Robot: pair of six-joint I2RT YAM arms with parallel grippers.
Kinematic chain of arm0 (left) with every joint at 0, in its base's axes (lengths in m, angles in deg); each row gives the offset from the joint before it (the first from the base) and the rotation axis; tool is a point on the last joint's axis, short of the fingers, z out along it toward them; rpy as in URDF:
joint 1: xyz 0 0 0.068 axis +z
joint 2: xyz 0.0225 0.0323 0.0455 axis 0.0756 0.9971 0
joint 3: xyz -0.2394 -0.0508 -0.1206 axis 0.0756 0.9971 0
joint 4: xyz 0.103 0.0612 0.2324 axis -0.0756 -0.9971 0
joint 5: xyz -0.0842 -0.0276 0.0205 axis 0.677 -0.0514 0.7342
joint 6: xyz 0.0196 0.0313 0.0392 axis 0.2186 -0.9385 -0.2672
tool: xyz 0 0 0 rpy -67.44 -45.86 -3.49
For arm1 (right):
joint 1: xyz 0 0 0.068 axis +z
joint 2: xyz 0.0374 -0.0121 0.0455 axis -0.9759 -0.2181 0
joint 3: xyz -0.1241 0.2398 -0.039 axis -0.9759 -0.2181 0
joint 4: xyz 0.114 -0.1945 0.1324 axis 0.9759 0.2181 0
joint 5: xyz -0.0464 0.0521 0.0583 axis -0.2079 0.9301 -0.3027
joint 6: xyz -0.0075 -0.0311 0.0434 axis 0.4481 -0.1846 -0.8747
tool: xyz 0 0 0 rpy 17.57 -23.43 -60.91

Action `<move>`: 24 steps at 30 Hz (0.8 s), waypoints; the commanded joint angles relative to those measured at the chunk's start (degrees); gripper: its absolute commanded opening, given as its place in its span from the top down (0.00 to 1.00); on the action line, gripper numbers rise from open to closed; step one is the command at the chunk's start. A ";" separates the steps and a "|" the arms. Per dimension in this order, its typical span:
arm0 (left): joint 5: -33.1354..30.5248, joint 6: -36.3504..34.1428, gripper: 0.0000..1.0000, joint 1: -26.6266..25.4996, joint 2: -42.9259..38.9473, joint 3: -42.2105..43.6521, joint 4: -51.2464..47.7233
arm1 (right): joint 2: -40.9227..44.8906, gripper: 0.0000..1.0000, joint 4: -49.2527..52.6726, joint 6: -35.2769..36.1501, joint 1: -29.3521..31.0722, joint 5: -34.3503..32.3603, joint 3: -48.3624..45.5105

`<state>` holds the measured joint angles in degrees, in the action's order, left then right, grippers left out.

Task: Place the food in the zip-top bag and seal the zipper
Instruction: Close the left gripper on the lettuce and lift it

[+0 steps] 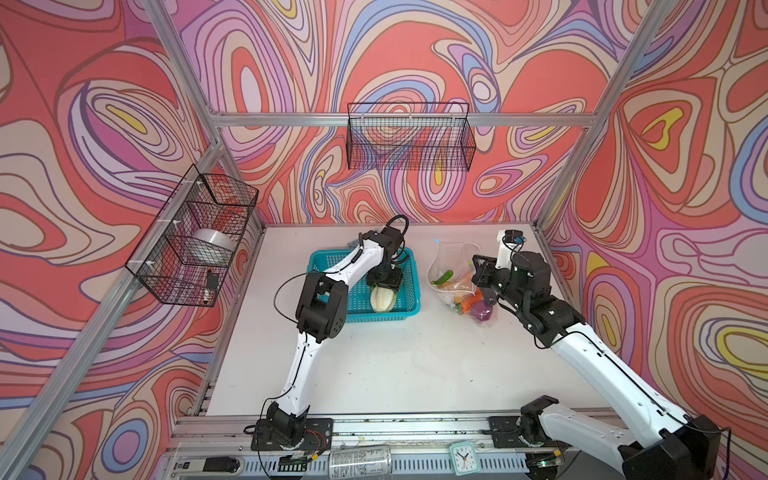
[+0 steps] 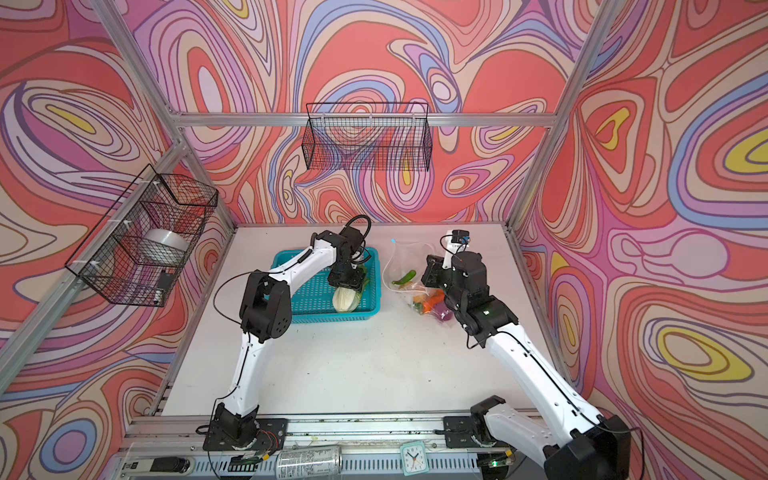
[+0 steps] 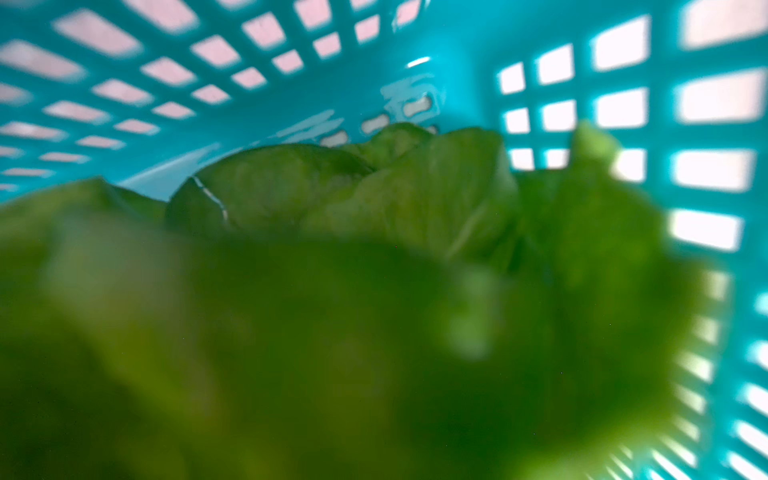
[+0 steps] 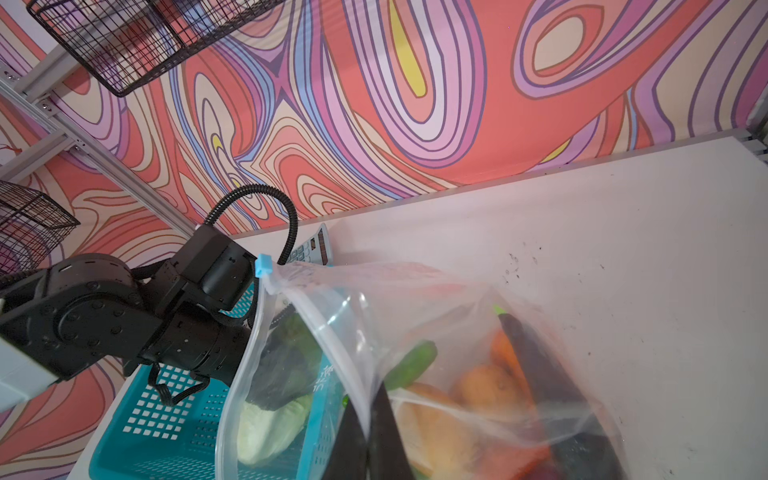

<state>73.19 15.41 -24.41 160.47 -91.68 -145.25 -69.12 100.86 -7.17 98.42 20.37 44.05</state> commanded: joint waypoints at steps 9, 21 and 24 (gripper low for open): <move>-1.24 1.48 0.39 0.16 -18.83 6.75 2.00 | -0.11 1.00 -1.04 -0.78 -0.21 0.39 0.93; 7.20 14.43 0.39 0.14 -39.98 20.24 29.49 | -1.52 1.00 -1.71 -2.69 -0.16 0.57 2.01; 10.27 19.56 0.39 0.10 -43.15 24.62 39.89 | -1.52 1.00 -1.96 -2.96 -0.21 0.78 1.92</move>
<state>78.94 27.89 -24.44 119.29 -69.65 -119.32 -70.35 100.38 -9.31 98.42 20.89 44.62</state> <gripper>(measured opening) 0.614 0.042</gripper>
